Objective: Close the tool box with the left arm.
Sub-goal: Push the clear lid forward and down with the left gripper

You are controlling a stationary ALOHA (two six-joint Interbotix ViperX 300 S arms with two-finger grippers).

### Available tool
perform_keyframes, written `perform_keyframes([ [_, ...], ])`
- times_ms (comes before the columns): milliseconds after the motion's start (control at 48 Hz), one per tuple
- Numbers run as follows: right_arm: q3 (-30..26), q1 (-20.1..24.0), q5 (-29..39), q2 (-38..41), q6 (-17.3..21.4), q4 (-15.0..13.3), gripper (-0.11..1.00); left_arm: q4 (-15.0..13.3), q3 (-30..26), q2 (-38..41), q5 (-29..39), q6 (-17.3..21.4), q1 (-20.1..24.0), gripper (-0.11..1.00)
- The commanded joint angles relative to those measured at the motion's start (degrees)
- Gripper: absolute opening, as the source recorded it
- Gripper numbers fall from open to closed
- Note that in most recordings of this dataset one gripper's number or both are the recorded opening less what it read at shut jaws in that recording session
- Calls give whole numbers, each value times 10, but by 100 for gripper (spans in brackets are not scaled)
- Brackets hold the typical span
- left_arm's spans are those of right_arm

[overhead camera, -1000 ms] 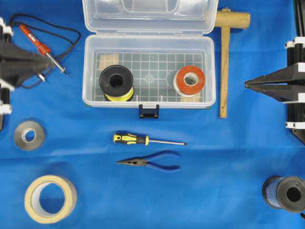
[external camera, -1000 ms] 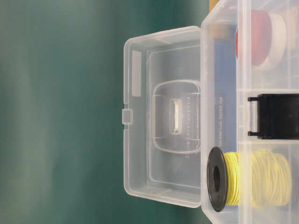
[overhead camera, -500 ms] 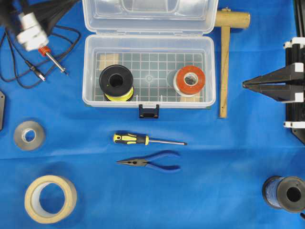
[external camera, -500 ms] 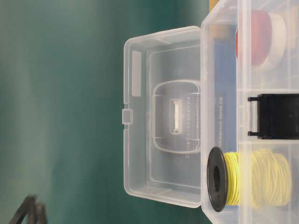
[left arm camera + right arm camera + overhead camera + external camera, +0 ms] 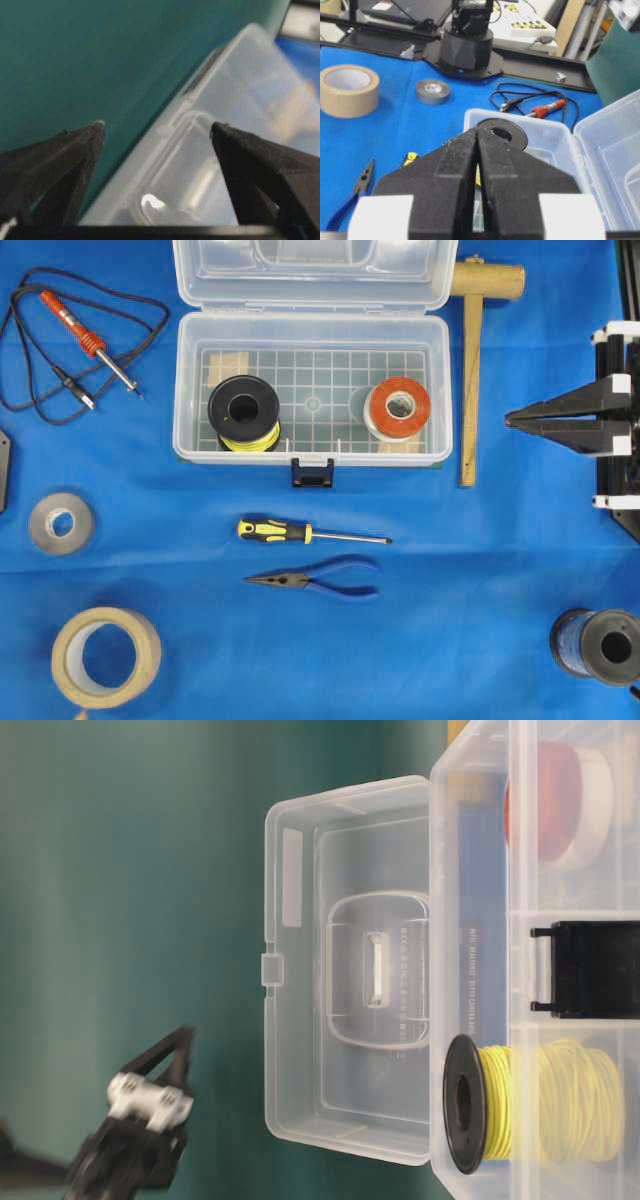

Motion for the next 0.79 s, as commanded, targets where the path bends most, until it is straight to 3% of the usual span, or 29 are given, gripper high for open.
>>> perform_keyframes([
  [0,-11,-1,0,4,1,1,0,0,-49,30,25,0,15,92],
  [271,-11,-1,8,4,1,1,0,4,-105,113,118,1,31,92],
  [500,-11,-1,10,4,1,1,0,4,-112,122,179,-1,28,92],
  [771,-11,-1,10,10,-1,0,0,5,-122,104,224,1,-19,92],
])
